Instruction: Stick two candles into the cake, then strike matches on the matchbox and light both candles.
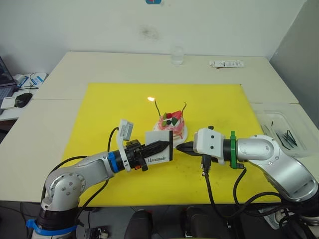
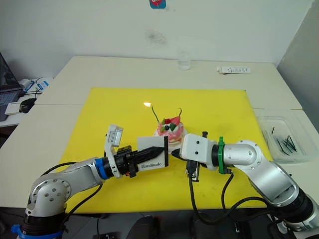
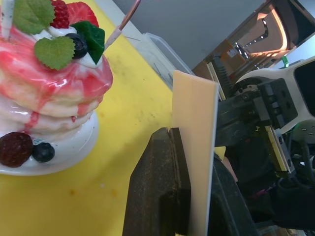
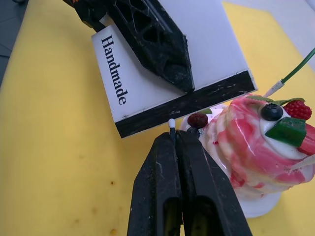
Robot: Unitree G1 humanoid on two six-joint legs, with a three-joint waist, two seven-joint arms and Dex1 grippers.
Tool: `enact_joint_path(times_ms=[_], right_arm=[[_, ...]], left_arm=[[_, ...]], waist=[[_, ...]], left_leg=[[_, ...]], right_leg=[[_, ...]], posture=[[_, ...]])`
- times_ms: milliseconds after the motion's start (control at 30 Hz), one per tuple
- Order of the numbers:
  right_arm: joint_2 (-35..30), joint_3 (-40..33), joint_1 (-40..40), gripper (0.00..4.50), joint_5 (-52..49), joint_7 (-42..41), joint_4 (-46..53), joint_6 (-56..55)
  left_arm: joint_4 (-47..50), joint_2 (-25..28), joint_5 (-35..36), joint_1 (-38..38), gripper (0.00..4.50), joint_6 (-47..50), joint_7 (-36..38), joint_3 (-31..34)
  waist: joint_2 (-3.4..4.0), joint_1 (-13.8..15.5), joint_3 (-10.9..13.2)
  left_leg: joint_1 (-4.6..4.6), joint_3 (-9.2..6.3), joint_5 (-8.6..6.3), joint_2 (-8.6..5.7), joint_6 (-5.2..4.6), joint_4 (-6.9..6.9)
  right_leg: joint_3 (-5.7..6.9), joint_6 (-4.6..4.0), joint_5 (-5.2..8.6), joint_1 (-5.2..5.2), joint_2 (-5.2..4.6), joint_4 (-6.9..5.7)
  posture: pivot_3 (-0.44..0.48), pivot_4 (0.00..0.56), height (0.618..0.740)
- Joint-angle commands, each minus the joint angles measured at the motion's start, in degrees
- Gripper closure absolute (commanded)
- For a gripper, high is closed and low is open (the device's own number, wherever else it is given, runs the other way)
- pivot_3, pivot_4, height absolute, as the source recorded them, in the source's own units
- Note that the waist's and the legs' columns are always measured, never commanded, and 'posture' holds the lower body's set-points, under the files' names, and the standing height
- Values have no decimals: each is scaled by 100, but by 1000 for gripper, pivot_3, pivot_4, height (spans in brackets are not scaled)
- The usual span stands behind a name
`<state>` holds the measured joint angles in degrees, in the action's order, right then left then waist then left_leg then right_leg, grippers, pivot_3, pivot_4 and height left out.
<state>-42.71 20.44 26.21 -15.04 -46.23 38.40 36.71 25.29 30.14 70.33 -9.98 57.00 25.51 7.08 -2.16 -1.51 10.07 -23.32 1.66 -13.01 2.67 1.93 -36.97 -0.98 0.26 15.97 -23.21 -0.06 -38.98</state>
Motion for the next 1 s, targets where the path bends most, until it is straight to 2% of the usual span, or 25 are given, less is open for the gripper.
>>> enact_joint_path(times_ms=[33,200,1000], right_arm=[[0,-135,106,4454,-18,-109,163,-55],[86,-145,141,4454,-48,-117,166,52],[557,182,363,4454,681,-93,-491,-184]], left_arm=[[181,10,-158,18,4500,-187,23,37],[181,-74,-337,-19,4500,-284,8,-23],[249,-59,-20,-204,4500,-78,-128,30]], waist=[[0,0,0],[0,1,0],[0,-1,0]], left_leg=[[0,0,0,0,0,0],[1,1,0,0,0,0],[0,0,0,0,0,0]], right_leg=[[0,0,0,0,0,0],[0,0,0,0,0,0],[0,0,0,0,0,0]], posture=[[0,150,740],[0,150,740],[0,150,740]])
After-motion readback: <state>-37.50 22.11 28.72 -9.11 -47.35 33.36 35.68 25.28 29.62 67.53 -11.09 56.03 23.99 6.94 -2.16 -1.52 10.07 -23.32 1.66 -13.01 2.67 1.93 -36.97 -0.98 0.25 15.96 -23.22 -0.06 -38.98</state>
